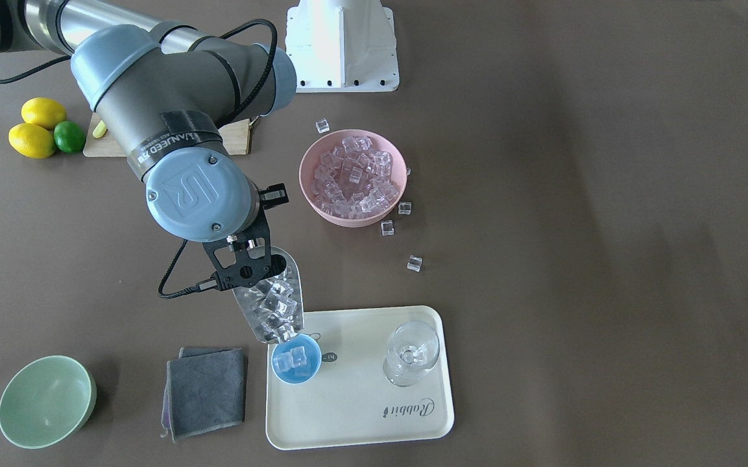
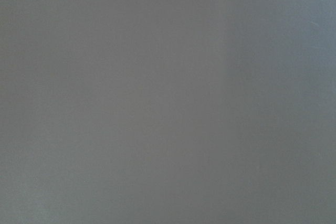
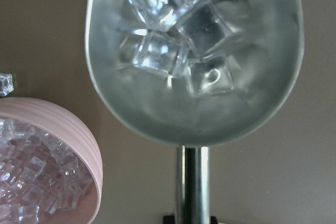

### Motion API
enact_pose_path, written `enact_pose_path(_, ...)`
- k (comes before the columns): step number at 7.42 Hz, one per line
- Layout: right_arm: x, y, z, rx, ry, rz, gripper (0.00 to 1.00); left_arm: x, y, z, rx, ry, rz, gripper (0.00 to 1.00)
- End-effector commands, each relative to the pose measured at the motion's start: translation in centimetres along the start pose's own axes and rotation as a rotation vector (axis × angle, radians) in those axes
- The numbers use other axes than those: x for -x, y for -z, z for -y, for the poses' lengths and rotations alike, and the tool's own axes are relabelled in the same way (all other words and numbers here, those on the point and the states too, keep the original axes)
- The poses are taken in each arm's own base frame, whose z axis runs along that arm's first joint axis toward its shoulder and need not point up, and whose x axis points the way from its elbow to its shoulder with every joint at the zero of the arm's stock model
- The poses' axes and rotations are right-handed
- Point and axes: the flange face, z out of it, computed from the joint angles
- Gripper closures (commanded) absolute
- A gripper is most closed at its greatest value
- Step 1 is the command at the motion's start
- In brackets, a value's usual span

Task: Put ice in cup with scoop
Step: 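Tip the scoop over the light-blue cup to pour the ice in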

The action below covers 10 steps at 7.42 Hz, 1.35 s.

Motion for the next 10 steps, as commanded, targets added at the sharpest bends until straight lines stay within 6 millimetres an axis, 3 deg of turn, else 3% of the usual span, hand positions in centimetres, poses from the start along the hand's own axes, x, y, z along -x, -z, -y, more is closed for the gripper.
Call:
enact_pose_path(1,-1.0,-0.6,-1.9,-0.013,0.024,0.017,1.0,0.2,-0.2,0.0,0.005,0.003,0.0,0.02)
enact_pose_path(4,-0.5,-0.4,-1.9,0.013,-0.001,0.013,1.0,0.1,-0.3,0.0,0.006,0.002,0.0,0.02)
enact_pose_path(6,1.0,0.4,-0.1,0.037,-0.024,0.008,1.0,0.1,-0.3,0.0,0.006,0.002,0.0,0.02)
enact_pose_path(8,2.1,1.1,0.4,0.078,-0.048,0.015,1.0,0.2,-0.2,0.0,0.006,0.005,0.0,0.02)
enact_pose_path(10,2.6,1.8,-0.4,0.139,-0.024,0.005,1.0,0.2,-0.3,-0.1,0.007,0.006,0.001,0.02)
